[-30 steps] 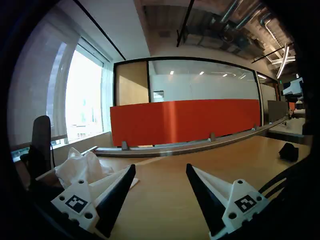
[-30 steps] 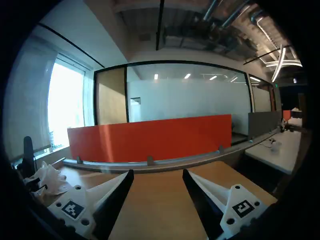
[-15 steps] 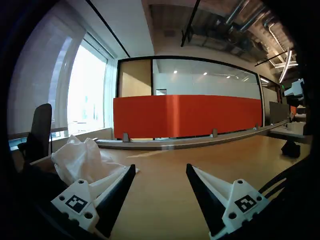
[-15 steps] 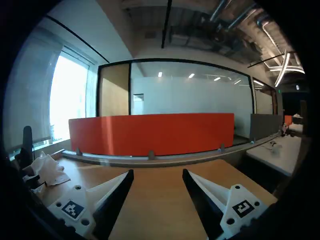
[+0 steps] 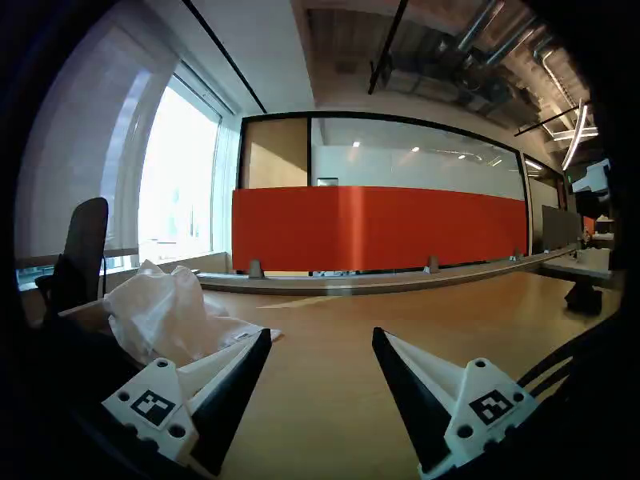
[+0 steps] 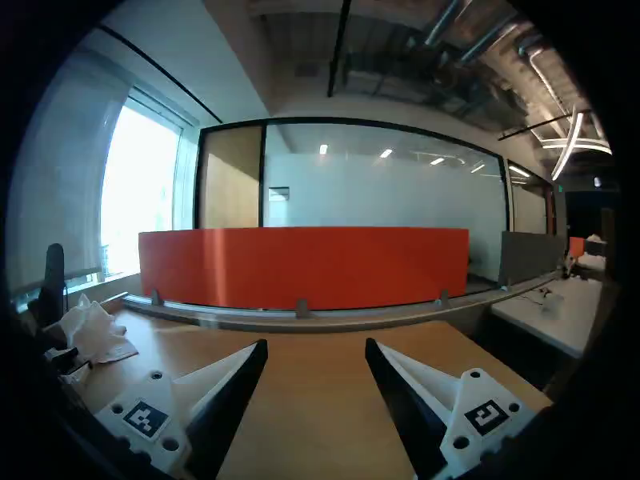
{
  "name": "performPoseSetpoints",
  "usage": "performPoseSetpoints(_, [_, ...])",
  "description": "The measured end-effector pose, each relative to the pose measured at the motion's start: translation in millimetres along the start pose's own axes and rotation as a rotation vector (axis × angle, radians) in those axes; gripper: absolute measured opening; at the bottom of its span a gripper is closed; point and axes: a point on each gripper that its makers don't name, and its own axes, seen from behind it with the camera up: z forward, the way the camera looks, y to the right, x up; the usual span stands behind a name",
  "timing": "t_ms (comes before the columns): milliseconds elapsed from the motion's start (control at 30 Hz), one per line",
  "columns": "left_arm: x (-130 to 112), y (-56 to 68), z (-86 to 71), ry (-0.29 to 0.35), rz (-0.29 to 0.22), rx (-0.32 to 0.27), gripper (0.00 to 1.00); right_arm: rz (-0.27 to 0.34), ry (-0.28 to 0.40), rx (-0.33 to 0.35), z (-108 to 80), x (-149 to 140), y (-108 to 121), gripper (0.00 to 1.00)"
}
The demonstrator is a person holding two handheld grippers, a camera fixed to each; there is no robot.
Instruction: Fold towel
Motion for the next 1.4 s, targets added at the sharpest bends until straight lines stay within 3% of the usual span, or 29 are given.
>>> performPoseSetpoints(500, [-1.3,-1.5,1.0,0.001,0.0,0.01,0.94,-0.013,0.005,-0.001,0.2,3.8,1.2,0.94])
performPoseSetpoints(1067, [-7.5,2.1,2.8,0.002,0.0,0.01,0.94,-0.055,0.058,-0.009,2.3,21.6,22.7,0.95])
performPoseSetpoints(1400, [-12.2,1.6,4.0,0.004,0.0,0.01,0.94,-0.039,0.098,-0.016,4.1,14.4,42.8,0.94])
